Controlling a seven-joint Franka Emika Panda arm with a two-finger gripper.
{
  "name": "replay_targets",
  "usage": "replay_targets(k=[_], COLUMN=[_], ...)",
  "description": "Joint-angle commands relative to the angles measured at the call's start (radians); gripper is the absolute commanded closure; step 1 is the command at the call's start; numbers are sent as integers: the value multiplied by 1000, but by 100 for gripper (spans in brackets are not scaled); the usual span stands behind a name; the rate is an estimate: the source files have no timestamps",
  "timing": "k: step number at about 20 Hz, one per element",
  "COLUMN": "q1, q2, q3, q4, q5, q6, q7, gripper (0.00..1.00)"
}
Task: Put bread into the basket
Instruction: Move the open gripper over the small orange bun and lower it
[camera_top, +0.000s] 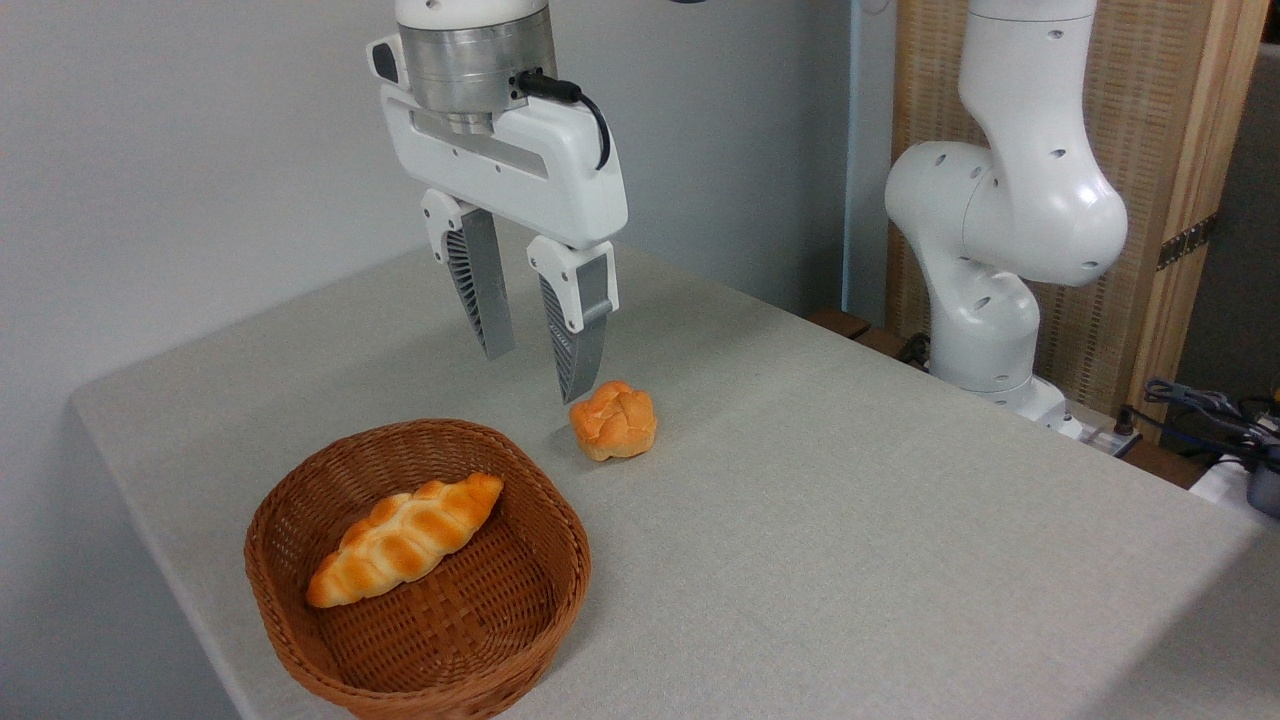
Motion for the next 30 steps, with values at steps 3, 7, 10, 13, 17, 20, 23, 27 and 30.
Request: replay_targets(k=[3,7,10,13,17,20,23,27,30], q1=[0,0,0,-3,-5,-8,-37,-92,-123], q2=[-7,-7,-8,-11,-36,-76,-105,-180,-254], q3=[7,7,7,7,7,7,7,8,7], q4=[10,10,10,7,-25,-79,-131,-263,-396], q5=[-15,-15,-15,-15,-15,-15,-15,-5,-5], q6=[-36,-36,-50,-64,-64,-62,-59,-33,31], q7=[-9,-7,-6,-6,-4,-3,0,0,-3], gripper=[0,0,0,0,0,0,0,0,0])
